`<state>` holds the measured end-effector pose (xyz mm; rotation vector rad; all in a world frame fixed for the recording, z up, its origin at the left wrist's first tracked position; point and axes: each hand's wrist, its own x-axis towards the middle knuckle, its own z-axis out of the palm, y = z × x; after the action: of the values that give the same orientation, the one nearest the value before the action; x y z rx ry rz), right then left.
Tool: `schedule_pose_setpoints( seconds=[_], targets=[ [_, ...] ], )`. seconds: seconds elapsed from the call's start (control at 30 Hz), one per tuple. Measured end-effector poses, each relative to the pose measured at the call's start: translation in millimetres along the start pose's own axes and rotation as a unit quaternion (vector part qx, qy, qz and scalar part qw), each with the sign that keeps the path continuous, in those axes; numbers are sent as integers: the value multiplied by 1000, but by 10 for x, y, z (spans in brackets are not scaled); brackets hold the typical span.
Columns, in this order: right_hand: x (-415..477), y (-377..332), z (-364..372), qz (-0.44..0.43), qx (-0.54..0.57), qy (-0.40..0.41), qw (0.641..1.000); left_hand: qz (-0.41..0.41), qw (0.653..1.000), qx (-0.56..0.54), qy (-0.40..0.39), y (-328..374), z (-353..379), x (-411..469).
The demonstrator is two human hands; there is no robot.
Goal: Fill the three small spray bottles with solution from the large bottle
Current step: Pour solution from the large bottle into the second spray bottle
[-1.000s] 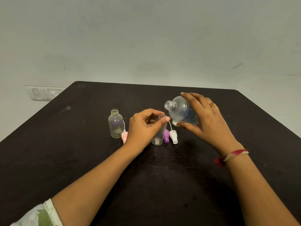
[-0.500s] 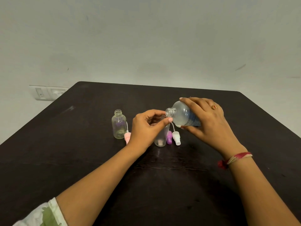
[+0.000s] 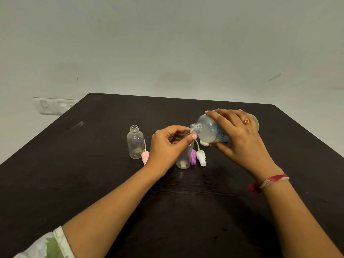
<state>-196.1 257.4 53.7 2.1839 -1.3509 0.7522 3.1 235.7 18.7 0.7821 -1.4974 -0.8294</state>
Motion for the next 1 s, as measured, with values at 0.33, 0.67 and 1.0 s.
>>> schedule_pose_setpoints(
  seconds=[0.33, 0.67, 1.0],
  targets=[
    [8, -22, -7, -2, -5, 7, 1000, 7, 1000, 0, 1, -2, 10, -7],
    [19, -50, -28, -3, -15, 11, 1000, 7, 1000, 3, 8, 4, 16, -9],
    [16, -58, -45, -1, -18, 15, 1000, 4, 1000, 6, 8, 1, 17, -16]
  ],
)
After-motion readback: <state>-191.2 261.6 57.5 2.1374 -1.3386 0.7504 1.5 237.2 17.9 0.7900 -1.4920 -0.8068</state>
